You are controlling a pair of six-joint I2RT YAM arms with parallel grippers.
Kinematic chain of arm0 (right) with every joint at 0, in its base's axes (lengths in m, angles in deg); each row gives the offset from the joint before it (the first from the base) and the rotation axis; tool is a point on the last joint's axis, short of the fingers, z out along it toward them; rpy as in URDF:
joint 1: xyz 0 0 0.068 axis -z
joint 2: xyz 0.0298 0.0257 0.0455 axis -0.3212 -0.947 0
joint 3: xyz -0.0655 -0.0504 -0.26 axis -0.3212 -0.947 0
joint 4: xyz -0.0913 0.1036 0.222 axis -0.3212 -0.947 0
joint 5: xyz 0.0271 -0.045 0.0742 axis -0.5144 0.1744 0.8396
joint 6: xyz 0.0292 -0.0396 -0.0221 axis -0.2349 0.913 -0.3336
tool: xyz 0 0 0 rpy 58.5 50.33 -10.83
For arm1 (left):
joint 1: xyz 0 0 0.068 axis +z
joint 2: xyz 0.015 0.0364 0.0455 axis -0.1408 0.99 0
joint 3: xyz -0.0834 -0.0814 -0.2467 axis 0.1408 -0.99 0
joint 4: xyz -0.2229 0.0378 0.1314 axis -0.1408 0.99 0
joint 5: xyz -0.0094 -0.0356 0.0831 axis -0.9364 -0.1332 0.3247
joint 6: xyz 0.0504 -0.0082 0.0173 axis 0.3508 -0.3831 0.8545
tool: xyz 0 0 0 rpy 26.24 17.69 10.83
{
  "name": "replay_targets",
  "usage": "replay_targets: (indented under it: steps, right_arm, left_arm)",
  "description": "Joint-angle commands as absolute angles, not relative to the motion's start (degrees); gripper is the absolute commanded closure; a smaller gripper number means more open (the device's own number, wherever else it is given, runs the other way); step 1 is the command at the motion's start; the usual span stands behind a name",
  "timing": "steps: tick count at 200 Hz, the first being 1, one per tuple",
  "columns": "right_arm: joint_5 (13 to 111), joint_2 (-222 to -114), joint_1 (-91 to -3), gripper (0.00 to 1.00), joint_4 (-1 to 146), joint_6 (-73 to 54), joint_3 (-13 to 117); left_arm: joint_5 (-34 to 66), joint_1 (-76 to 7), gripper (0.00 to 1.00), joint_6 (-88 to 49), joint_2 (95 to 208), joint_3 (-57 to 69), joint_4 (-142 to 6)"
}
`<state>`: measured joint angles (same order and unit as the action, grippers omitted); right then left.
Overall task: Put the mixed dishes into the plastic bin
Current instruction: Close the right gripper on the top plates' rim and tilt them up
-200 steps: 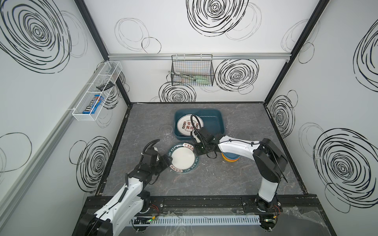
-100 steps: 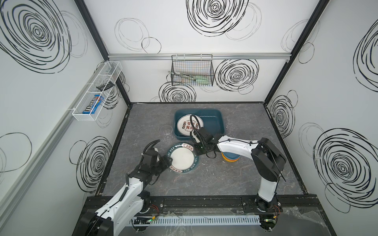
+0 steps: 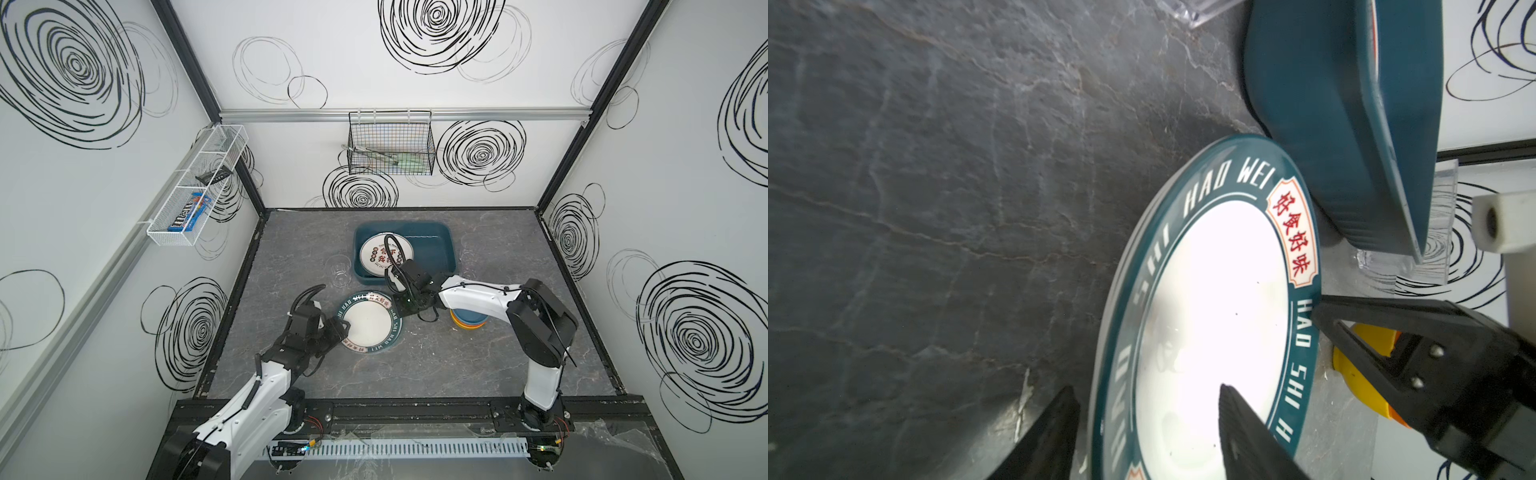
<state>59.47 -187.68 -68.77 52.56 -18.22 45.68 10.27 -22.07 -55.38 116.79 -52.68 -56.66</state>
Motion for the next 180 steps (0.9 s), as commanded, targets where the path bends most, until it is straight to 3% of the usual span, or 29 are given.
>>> replay_targets:
  steps: [1, 41, 180]
  right_arm:
    - [60.7, -188.5, -69.4, 0.84, 51.9, -17.4, 47.2]
    - [61.8, -188.9, -69.4, 0.89, 52.2, -16.9, 47.4]
    - [65.6, -190.5, -69.7, 0.88, 52.9, -15.5, 48.0]
  left_arm:
    - [11.0, -22.1, 0.42, -55.2, 116.0, -53.3, -57.5]
    - [11.3, -22.0, 0.45, -55.6, 115.3, -53.2, -56.7]
    - [14.1, -21.7, 0.58, -56.6, 110.0, -51.7, -49.4]
